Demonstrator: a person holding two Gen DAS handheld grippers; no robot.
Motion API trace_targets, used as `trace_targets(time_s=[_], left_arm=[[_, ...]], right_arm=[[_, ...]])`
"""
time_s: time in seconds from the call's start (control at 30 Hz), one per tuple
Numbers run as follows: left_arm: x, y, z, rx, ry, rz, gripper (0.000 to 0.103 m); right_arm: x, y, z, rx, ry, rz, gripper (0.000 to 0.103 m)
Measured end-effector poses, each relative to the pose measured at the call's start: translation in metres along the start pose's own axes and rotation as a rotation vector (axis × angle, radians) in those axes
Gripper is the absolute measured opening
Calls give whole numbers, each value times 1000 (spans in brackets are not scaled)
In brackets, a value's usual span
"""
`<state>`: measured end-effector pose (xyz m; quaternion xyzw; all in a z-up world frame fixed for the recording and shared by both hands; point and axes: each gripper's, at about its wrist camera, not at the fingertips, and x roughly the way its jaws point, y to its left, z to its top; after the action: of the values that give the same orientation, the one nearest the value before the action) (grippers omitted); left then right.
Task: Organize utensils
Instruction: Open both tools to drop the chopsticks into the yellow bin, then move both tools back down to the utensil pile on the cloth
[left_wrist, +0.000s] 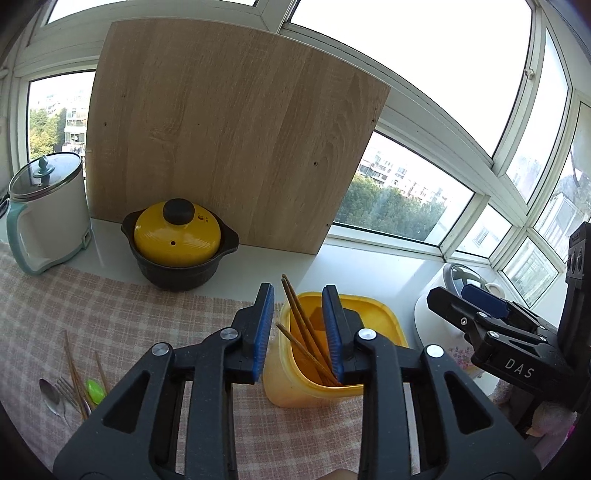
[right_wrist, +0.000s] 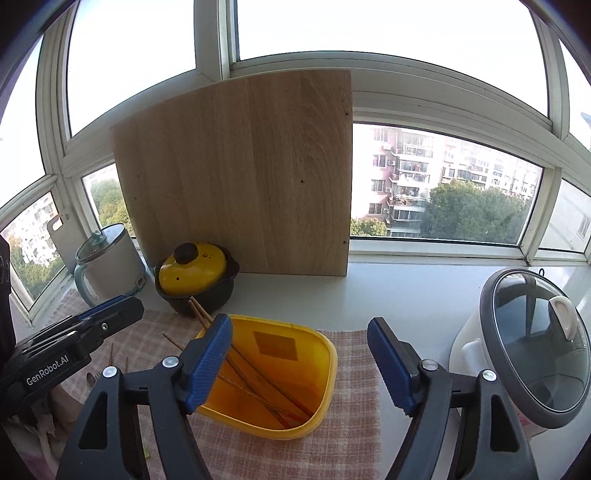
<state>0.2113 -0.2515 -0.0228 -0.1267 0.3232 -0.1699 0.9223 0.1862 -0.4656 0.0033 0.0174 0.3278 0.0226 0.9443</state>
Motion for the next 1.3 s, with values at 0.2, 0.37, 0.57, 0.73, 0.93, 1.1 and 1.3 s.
trace_targets(time_s=[0.2, 0.37, 0.57, 0.73, 0.93, 1.1, 1.3], left_arm=[[-23, 25, -7, 0, 3, 37, 49], [-39, 57, -17, -31, 34, 71, 49], [-59, 107, -29, -123, 65, 122, 49], [-73, 141, -42, -102, 101, 242, 49], [-78, 182, -64, -155, 186, 321, 49], [-72, 214, -83, -243, 273, 334, 49], [-56, 241, -114, -328, 382, 321, 48]], right_arm=[[-9, 15, -7, -21, -14, 21, 91], [-13, 30, -14, -29, -18, 46, 98], [-19, 49, -18, -51, -67, 65, 103], [-18, 75, -16, -135, -55, 124, 103], [-8, 116, -24, -282, -12, 180, 103], [4, 146, -33, -329, 44, 250, 103], [26, 181, -46, -381, 142, 321, 97]])
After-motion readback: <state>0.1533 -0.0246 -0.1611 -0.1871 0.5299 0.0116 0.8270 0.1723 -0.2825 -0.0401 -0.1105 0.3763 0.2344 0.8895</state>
